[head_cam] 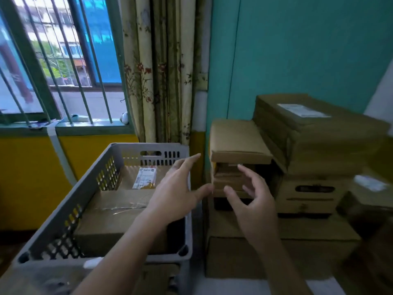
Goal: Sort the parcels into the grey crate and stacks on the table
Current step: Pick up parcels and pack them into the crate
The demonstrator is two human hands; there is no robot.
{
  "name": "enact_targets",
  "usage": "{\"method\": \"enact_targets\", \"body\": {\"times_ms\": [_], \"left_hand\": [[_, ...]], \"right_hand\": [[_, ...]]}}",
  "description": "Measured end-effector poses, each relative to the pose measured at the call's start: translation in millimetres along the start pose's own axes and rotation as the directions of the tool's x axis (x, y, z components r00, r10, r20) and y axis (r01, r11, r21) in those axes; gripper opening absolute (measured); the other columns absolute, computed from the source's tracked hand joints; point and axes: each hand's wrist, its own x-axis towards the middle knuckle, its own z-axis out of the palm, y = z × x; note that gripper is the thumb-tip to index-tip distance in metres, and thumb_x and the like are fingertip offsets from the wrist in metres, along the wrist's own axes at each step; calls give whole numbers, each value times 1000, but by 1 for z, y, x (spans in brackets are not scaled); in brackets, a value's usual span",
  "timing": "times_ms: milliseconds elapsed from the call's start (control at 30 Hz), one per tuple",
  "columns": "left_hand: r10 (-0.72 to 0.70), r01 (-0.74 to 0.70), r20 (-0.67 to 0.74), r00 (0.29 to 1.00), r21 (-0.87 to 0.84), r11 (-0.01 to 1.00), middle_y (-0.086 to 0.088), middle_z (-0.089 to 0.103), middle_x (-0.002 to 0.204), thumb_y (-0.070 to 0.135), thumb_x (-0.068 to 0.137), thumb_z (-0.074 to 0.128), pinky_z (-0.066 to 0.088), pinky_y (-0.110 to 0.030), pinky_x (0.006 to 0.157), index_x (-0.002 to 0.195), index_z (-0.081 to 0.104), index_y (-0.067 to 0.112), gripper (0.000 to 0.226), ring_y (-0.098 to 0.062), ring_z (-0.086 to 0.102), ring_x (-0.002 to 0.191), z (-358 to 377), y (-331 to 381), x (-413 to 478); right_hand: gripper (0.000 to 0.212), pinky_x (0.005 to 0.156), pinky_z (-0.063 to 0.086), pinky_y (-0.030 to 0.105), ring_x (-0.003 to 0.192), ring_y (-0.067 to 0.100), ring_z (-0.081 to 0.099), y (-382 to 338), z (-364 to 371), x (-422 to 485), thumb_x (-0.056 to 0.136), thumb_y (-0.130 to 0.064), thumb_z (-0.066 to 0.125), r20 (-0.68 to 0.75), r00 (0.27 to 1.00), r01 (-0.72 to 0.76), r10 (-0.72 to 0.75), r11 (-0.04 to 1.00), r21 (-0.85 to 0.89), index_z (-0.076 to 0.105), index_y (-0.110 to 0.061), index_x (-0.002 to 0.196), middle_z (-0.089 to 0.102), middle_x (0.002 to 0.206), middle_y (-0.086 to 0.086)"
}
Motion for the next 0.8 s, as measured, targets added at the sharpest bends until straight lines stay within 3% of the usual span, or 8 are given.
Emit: {"method": "enact_targets", "body": {"times_ms": [133, 233, 433, 500, 600, 733, 800], "left_hand": [[14, -26, -101, 995, -120, 992, 10, 33, 154, 49, 88, 69, 33, -26, 97, 154, 23, 42, 81, -12, 35, 139, 22, 24, 9], [-29, -7, -181, 983, -195, 981, 7, 31, 154, 47, 88, 69, 35, -27, 97, 153, 25, 40, 79, -15, 36, 139, 30, 34, 14], [58, -97, -271, 961, -135, 986, 5, 27, 156, 47, 89, 68, 30, -30, 106, 150, 32, 39, 71, -16, 25, 144, 54, 77, 10], [88, -126, -284, 955, -119, 985, 3, 24, 159, 47, 90, 67, 27, -37, 116, 150, 32, 37, 70, -17, 15, 149, 62, 90, 11], [150, -136, -381, 912, 65, 989, -4, 17, 164, 48, 91, 64, 11, -52, 124, 152, 30, 31, 72, -18, -3, 153, 72, 104, 15], [232, -188, -419, 878, 143, 972, -9, 26, 161, 45, 91, 66, 3, -48, 125, 150, 37, 25, 68, -23, 5, 154, 81, 121, 17], [223, -217, -375, 900, 58, 974, -3, 27, 160, 44, 92, 66, 12, -48, 125, 150, 37, 27, 67, -21, 10, 152, 87, 137, 18]], "right_hand": [[47, 97, 45, 23, 118, -3, 52, 6, -28, 2, 87, -22, 72, -54, 991, -110, 119, 983, 150, 50, -45, 122, 50, 120, -30], [44, 89, 48, 19, 114, -2, 56, 10, -44, 6, 88, -22, 71, -97, 977, -161, 187, 959, 235, 52, -37, 124, 55, 119, -24], [44, 72, 50, 9, 106, -9, 57, 14, -82, 11, 87, -20, 71, -171, 959, -179, 228, 948, 263, 50, -36, 123, 57, 112, -24], [45, 67, 49, 6, 103, -10, 56, 14, -97, 12, 87, -21, 71, -194, 951, -186, 240, 948, 258, 49, -36, 123, 55, 111, -25], [43, 67, 48, 9, 105, -6, 57, 17, -118, 14, 88, -23, 72, -213, 945, -197, 250, 950, 240, 51, -35, 124, 57, 117, -19], [43, 75, 49, 15, 105, -1, 60, 22, -144, 14, 87, -23, 73, -232, 943, -189, 237, 959, 211, 54, -30, 125, 60, 121, -14], [44, 71, 50, 13, 103, -2, 61, 24, -158, 17, 87, -24, 73, -261, 938, -179, 229, 963, 201, 56, -26, 127, 61, 119, -14]]}}
